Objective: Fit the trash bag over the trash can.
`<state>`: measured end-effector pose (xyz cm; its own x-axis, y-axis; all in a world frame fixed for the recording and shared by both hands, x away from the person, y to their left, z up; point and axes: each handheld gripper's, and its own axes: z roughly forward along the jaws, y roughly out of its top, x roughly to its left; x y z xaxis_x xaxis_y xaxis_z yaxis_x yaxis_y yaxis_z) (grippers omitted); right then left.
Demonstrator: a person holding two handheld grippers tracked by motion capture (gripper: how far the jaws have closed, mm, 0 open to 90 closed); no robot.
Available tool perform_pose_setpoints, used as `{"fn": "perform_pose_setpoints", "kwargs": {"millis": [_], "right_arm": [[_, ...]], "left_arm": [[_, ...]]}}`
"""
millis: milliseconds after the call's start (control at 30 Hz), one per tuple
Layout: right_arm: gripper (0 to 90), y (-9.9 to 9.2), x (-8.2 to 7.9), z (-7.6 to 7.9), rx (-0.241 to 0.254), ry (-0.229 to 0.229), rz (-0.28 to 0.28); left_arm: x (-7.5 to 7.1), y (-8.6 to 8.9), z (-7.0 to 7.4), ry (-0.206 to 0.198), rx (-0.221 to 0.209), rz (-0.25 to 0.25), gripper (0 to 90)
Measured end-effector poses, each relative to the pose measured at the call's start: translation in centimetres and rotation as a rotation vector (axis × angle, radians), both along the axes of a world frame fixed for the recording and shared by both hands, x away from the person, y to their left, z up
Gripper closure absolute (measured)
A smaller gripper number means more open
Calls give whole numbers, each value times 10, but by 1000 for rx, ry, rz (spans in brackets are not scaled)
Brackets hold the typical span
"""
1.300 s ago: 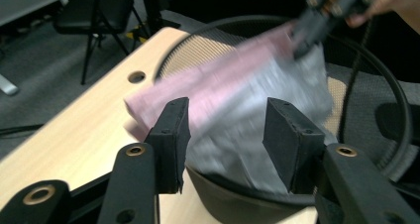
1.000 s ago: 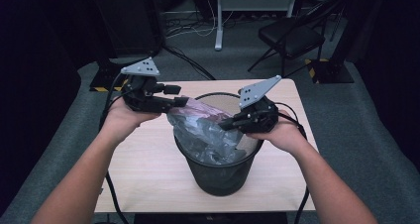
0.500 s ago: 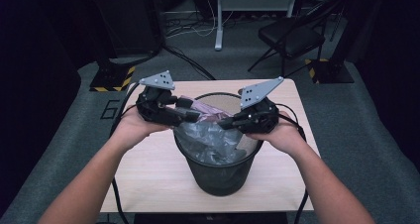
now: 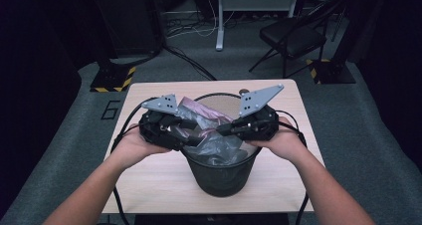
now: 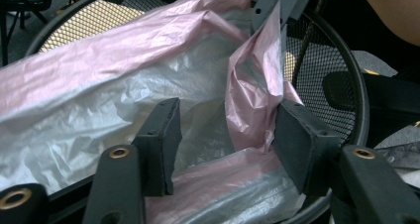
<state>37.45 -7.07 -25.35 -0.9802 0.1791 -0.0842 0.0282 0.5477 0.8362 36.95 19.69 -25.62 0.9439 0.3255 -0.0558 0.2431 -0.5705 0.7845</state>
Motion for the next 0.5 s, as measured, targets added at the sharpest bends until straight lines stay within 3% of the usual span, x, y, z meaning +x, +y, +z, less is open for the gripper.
{"fn": "perform_pose_setpoints", "kwargs": {"millis": [333, 400, 433, 500], "right_arm": [[887, 1, -14, -4, 6, -19, 20], [887, 3, -14, -4, 9, -19, 27], [887, 3, -14, -4, 9, -19, 27], [886, 5, -16, -4, 6, -27, 27]], "left_arm": [[-8, -10, 5, -1, 2, -47, 432], [-10, -17, 4, -3, 20, -73, 443], [-10, -17, 4, -3, 20, -73, 479], [-12, -22, 2, -2, 43, -120, 575]]}}
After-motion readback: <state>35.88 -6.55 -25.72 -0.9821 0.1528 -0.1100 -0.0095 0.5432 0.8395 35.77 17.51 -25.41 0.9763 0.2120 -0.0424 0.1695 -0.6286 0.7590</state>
